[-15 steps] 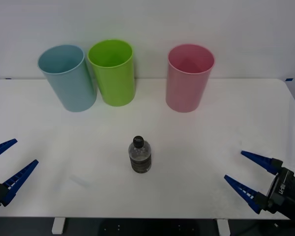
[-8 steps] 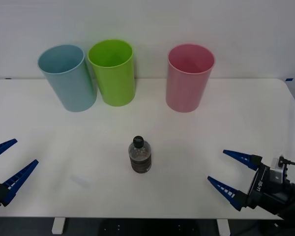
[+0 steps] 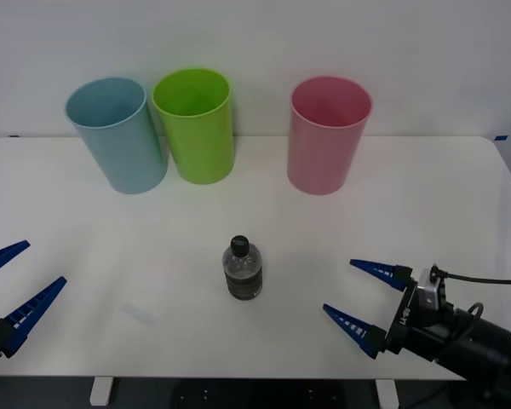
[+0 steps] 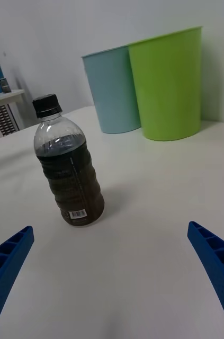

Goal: Grasp the object on the table and drop it into the matching bin: aluminum can to the light blue bin, PET bottle to the pink bin.

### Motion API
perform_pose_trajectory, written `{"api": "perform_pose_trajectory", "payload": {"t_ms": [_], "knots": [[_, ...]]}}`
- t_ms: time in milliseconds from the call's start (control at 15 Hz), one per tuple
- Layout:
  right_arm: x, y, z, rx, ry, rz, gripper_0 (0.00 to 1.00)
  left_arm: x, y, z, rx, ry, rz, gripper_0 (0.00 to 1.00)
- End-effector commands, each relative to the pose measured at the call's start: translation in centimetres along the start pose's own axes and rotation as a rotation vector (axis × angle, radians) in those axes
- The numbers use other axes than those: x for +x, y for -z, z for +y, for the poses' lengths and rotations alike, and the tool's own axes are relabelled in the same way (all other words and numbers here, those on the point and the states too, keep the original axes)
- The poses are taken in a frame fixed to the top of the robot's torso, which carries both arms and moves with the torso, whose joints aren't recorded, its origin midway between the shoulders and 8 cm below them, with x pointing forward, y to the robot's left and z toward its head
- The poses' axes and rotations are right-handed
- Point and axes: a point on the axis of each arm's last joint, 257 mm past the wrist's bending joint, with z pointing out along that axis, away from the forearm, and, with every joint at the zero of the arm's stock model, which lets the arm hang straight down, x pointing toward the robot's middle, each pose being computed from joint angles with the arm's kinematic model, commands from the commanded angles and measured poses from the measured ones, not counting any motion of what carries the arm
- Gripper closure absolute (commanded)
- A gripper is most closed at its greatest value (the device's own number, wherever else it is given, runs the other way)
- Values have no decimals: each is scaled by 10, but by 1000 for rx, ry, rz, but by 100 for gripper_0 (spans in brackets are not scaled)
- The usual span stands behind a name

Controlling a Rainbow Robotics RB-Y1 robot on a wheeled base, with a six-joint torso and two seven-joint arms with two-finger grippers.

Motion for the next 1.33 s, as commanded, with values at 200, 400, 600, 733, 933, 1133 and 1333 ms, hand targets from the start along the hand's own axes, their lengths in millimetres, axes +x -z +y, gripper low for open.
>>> {"api": "perform_pose_trajectory", "payload": {"t_ms": [200, 400, 600, 733, 933, 1133, 1333], "knots": [[1, -35, 11, -26, 8, 6, 0, 0, 0, 0, 0, 0, 0, 0], [3, -52, 17, -37, 24, 18, 0, 0, 0, 0, 0, 0, 0, 0], [2, -67, 24, -53, 50, 18, 0, 0, 0, 0, 0, 0, 0, 0], [3, -74, 29, -65, 76, 23, 0, 0, 0, 0, 0, 0, 0, 0], [5, -88, 33, -61, 135, 32, 0, 0, 0, 0, 0, 0, 0, 0], [11, -107, 39, -50, 169, 45, 0, 0, 0, 0, 0, 0, 0, 0], [12, -122, 47, -55, 174, 54, 0, 0, 0, 0, 0, 0, 0, 0]]}}
